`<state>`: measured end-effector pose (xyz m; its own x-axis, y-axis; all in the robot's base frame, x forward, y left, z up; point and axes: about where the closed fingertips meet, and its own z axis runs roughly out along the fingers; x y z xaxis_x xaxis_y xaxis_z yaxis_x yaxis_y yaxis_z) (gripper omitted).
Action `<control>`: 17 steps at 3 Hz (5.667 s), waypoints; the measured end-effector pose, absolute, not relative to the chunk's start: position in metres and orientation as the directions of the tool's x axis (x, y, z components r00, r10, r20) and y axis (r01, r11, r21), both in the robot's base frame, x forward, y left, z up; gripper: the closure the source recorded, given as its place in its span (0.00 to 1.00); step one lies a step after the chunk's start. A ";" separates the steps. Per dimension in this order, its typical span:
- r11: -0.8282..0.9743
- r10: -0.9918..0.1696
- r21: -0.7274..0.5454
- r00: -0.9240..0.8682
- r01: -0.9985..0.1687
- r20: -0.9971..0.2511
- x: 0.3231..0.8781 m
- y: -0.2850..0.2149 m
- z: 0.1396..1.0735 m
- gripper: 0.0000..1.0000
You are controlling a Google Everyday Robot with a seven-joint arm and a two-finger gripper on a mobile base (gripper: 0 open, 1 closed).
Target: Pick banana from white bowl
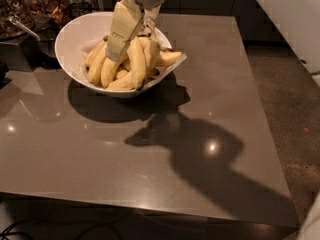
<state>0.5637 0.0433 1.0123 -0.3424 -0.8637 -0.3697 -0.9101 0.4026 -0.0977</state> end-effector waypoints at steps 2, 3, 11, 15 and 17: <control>0.430 -0.847 -0.048 -0.384 -0.902 -0.368 0.581 0.051 1.001 0.23; 0.430 -0.846 -0.031 -0.390 -0.902 -0.365 0.588 0.056 0.996 0.22; 0.555 -0.799 -0.052 -0.515 -0.830 -0.309 0.606 0.029 0.958 0.80; 0.422 -0.848 -0.047 -0.375 -0.906 -0.375 0.589 0.035 0.992 1.00; 0.314 -0.894 -0.091 -0.262 -0.945 -0.364 0.567 0.032 0.998 1.00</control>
Offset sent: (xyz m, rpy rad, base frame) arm 0.0154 0.0007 -0.0221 -0.0262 0.1237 -0.0327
